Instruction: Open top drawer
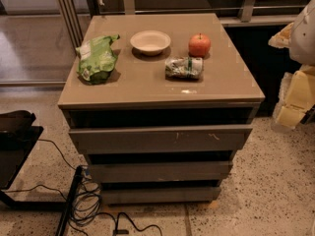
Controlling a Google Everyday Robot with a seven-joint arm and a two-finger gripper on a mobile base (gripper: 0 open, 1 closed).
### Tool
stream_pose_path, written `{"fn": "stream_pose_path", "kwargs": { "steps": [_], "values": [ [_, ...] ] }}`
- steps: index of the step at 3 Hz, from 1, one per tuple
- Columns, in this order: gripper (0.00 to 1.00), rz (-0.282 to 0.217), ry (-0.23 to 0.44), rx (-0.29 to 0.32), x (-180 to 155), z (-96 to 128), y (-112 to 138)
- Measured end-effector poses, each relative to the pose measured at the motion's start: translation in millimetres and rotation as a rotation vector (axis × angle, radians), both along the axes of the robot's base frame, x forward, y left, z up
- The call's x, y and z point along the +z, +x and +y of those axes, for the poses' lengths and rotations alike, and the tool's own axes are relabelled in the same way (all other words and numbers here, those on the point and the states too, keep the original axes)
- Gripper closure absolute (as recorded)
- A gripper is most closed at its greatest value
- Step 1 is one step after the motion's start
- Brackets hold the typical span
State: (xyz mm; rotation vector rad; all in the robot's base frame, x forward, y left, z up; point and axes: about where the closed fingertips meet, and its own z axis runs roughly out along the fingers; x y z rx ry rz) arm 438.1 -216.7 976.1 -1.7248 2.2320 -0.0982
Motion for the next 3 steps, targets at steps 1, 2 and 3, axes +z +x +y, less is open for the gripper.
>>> {"fn": "stream_pose_path", "kwargs": {
  "steps": [1, 2, 3],
  "values": [
    [0.0, -0.005, 0.0, 0.0, 0.8, 0.4, 0.1],
    [0.0, -0.039, 0.052, 0.036, -7.1, 1.9, 0.5],
    [0.0, -0.085, 0.134, 0.1, -27.3, 2.5, -1.0]
  ]
}}
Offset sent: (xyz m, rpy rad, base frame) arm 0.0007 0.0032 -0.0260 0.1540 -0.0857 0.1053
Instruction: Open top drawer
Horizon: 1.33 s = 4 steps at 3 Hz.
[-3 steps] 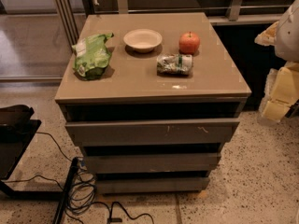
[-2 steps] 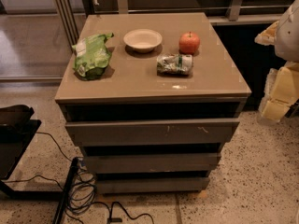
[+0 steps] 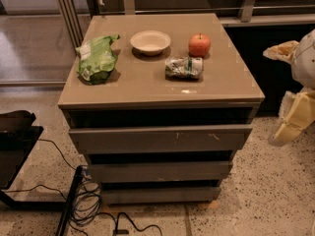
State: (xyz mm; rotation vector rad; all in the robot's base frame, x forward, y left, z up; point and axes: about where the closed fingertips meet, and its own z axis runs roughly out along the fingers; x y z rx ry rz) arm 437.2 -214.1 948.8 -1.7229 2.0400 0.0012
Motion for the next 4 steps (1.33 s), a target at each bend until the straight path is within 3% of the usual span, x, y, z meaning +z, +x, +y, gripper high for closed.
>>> {"fn": "stream_pose_path", "kwargs": {
  "steps": [1, 2, 3, 4],
  "values": [
    [0.0, -0.041, 0.04, 0.098, -25.4, 6.7, -2.2],
    [0.0, -0.041, 0.04, 0.098, -25.4, 6.7, -2.3],
    [0.0, -0.016, 0.039, 0.109, -32.7, 14.8, -3.8],
    [0.0, 0.038, 0.071, 0.123, -60.4, 31.6, 0.1]
  ]
}}
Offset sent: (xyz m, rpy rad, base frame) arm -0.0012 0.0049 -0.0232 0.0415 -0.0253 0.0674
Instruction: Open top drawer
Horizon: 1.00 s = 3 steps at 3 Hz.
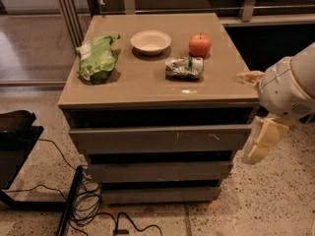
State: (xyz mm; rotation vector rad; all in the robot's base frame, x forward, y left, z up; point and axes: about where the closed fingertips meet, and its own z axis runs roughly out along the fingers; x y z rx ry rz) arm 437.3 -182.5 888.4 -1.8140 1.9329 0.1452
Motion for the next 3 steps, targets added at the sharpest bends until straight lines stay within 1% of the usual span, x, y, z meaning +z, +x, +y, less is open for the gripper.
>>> {"fn": "stream_pose_path", "kwargs": {
  "steps": [1, 2, 3],
  "values": [
    [0.0, 0.051, 0.021, 0.024, -34.7, 17.2, 5.9],
    [0.0, 0.08, 0.032, 0.038, -65.3, 29.2, 12.0],
    [0.0, 0.105, 0.044, 0.039, -97.2, 37.2, 18.9]
  ]
}}
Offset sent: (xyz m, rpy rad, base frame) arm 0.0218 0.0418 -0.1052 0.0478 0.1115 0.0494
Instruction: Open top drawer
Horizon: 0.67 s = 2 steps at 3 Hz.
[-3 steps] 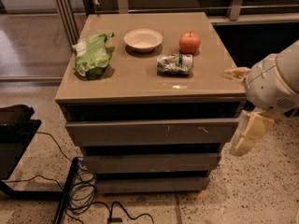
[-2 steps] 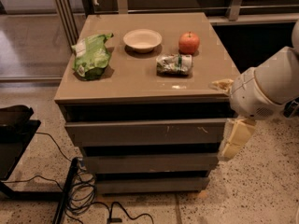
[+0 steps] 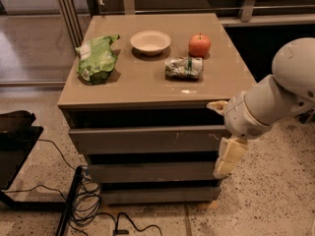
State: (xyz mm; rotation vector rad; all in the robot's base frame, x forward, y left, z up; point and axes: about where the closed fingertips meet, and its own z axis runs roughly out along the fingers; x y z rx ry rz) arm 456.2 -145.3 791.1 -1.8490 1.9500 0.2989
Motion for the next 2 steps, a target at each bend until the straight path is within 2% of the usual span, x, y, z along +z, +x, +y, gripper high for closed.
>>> {"fn": "stream_pose_path", "kwargs": {
  "steps": [2],
  "values": [
    [0.0, 0.002, 0.007, -0.039, -51.5, -0.6, 16.5]
  ]
}}
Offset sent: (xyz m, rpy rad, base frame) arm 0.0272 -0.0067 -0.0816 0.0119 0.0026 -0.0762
